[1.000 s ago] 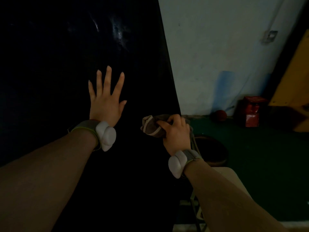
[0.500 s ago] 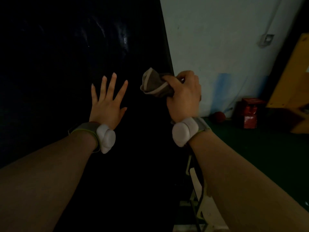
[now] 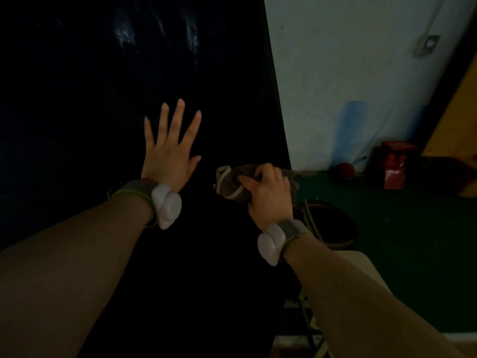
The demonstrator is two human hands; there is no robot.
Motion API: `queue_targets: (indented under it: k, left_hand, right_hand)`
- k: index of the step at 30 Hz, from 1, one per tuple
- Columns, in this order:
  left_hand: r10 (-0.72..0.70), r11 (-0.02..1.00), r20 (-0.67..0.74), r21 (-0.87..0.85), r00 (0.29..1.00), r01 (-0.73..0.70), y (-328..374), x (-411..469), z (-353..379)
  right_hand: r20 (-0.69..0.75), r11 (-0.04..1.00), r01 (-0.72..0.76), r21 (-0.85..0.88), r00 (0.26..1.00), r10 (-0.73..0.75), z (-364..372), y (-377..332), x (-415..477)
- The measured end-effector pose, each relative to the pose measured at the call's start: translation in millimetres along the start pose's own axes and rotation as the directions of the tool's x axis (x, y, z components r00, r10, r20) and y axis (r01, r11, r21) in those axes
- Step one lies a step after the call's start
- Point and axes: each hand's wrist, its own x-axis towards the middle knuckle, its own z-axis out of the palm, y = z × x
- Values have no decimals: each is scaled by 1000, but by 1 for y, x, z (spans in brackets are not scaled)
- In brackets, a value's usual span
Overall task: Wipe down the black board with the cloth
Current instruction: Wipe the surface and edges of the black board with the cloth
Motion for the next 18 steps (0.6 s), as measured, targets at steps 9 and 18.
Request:
queue_targets:
  k: [9,18]
  left_hand:
    - [0,1000,43,4,999,0,1,-1,-11]
    - [25,1000,78,-17,997,-24,-7,-4,-34]
  right_hand:
    - [262,985,102,-136,963,-64,2,6,-9]
    - [467,988,101,-119,884,-34,-31,-2,7]
